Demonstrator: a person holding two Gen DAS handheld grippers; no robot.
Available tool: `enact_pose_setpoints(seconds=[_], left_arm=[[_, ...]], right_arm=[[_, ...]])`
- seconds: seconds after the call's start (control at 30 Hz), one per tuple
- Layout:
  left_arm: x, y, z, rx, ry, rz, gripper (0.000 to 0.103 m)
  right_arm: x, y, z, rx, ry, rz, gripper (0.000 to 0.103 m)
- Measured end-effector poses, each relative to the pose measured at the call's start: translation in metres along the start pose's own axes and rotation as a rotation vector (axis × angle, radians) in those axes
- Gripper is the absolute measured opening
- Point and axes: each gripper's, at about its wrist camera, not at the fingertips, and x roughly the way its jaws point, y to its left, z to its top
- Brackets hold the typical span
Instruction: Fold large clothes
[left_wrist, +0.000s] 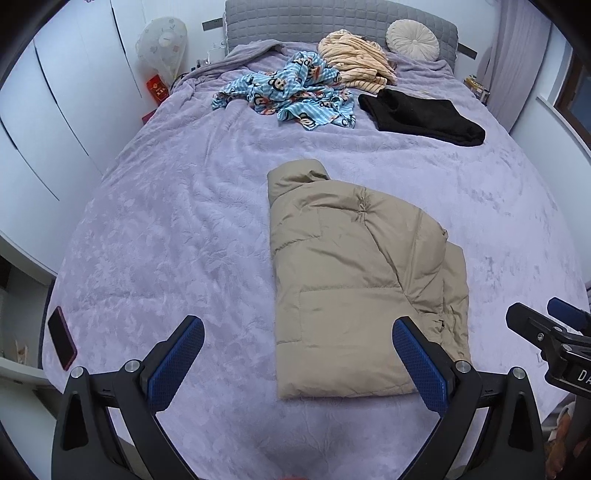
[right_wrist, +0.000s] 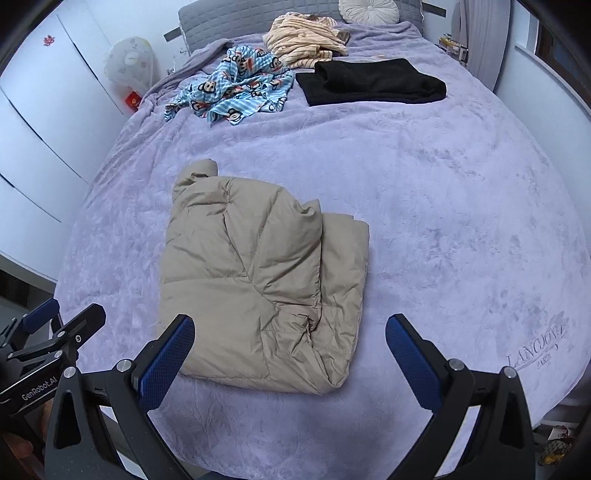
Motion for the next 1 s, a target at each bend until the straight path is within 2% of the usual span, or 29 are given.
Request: enact_pose_setpoints(seconds=[0.37,0.73,1.0], left_arm=[[-0.010,0.002,0.003,-0.022,-0.020,0.010,0.102],[-0.014,0.003,0.004,-0.028,-0.041,0.046,0.102],[-0.013,0.001,0.004,-0.030,-0.038,0.043,0.102]], right_arm=[[-0.009,0.001,0.003,0.003,-0.040,-0.038,0.103],[-0.010,0.000,0.004,0.002,-0.048,-0.042,0.103],[-0.011,0.000,0.006,0.003,-0.051,-0.048,0.103]])
